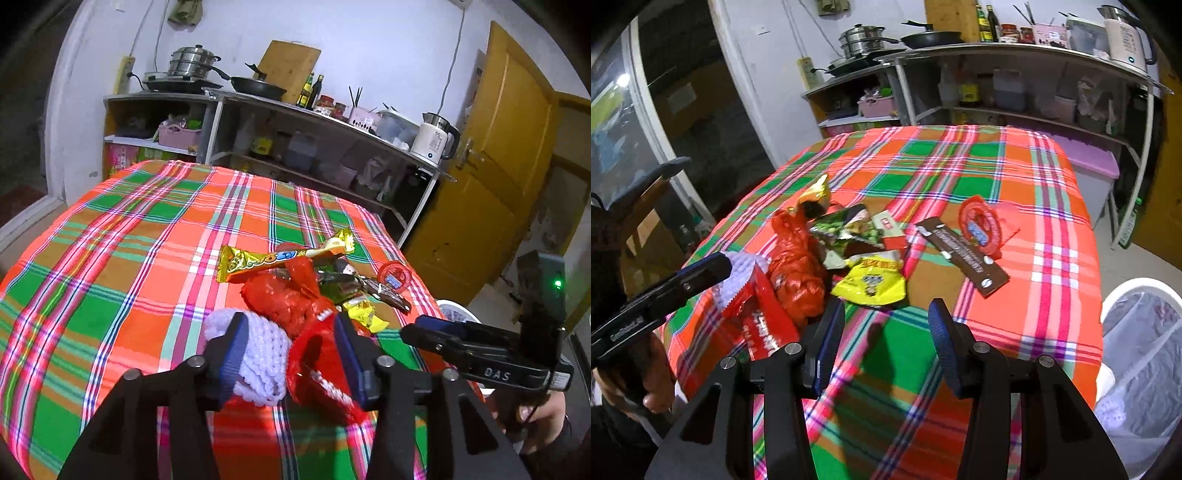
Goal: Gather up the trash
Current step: 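Grasp the second foam net with the left gripper while the right grasps a red wrapper, then carry the foam net and red wrapper over the bin and release both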
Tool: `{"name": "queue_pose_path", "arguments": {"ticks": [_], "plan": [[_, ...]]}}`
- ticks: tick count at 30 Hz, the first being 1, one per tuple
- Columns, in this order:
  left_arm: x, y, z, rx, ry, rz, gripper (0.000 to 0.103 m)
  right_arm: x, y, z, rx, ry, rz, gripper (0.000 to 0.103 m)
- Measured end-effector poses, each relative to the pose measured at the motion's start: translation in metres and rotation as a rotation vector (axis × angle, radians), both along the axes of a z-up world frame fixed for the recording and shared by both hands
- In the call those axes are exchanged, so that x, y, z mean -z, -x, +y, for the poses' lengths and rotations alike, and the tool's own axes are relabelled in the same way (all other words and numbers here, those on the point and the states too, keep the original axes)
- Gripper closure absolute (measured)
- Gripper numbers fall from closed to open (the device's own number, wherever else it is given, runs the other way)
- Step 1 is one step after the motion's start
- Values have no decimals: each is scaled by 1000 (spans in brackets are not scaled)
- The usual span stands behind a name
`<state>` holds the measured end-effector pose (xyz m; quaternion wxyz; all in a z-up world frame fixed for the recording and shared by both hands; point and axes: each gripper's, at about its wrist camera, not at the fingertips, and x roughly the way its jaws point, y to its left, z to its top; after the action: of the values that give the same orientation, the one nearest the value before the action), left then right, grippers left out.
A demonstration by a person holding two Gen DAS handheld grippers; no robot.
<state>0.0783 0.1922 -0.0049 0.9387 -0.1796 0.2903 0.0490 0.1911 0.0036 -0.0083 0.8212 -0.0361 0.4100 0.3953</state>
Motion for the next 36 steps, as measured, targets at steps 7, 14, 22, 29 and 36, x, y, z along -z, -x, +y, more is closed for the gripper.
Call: {"name": "queue_pose_path", "arguments": {"ticks": [7, 14, 22, 29, 36], "plan": [[7, 13, 16, -102, -21, 38, 51, 1, 17, 17, -116, -28, 16, 55], [13, 21, 36, -147, -12, 58, 44, 13, 22, 37, -185, -24, 55, 55], [28, 13, 37, -107, 22, 96, 42, 22, 27, 50, -217, -18, 111, 83], [32, 10, 31, -85, 38, 106, 54, 14, 42, 46, -218, -8, 68, 100], [32, 14, 21, -79, 14, 114, 87, 6, 54, 29, -189, -9, 46, 102]]}}
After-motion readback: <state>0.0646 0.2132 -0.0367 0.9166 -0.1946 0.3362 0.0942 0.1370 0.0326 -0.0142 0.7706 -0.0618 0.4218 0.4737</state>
